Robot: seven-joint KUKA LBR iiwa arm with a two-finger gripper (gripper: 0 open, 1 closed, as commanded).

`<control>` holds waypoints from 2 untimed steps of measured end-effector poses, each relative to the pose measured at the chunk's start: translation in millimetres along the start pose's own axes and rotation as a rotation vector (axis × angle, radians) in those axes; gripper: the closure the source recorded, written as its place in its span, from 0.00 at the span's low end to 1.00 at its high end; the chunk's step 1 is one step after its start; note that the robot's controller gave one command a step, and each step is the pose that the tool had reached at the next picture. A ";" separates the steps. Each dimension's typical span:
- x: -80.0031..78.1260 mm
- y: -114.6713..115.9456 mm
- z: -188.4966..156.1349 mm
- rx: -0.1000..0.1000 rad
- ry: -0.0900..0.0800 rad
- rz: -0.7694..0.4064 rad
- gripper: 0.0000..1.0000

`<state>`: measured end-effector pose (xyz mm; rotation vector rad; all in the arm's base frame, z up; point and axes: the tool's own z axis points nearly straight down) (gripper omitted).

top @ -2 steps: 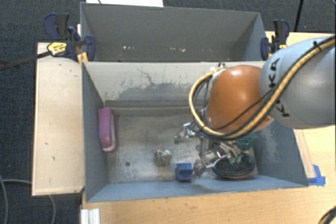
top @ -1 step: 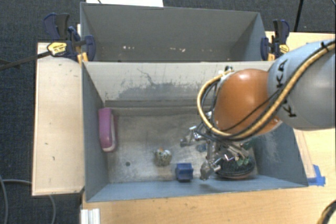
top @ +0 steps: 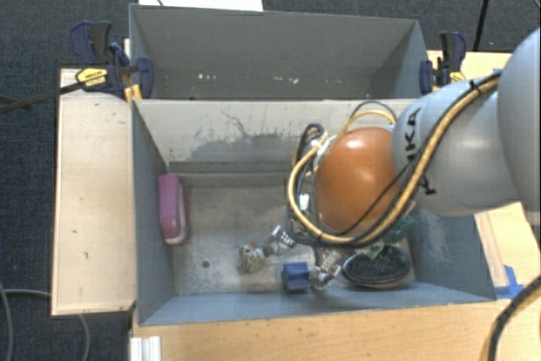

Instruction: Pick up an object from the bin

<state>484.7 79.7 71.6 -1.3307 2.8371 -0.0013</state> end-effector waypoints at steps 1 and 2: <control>10.5 -3.2 -1.7 0.003 -0.007 -0.019 0.00; 12.8 -2.8 -2.0 0.002 -0.002 -0.013 1.00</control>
Offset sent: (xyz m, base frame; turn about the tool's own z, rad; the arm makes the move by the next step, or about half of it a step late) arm -0.0091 -0.0123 -0.0016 -0.0215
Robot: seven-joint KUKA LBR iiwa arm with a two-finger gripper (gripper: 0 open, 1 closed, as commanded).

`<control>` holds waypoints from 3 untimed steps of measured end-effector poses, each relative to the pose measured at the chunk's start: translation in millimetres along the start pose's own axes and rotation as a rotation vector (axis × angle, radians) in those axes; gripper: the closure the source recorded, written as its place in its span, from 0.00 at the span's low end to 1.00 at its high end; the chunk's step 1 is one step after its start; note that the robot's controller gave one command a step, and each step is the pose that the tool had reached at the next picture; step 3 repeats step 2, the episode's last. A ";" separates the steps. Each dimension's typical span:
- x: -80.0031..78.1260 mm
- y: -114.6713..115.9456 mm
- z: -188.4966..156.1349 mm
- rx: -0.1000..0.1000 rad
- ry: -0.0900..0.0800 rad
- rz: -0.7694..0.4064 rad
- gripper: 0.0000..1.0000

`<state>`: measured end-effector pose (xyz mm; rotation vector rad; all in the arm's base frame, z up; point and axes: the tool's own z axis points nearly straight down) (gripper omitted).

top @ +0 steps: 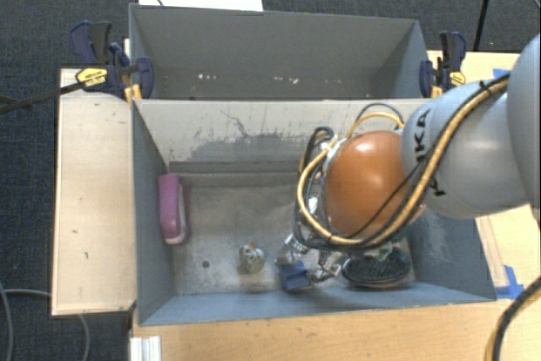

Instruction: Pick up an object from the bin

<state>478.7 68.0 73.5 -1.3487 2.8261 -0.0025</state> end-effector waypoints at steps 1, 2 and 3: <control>-2.0 -1.6 -50.6 -0.002 0.002 0.008 1.00; -3.3 -2.4 -78.5 -0.003 0.003 0.019 1.00; -3.3 -2.4 -78.5 -0.003 0.003 0.019 1.00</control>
Offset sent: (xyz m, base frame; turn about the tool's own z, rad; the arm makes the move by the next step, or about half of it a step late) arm 0.0001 -0.0001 0.0477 0.0000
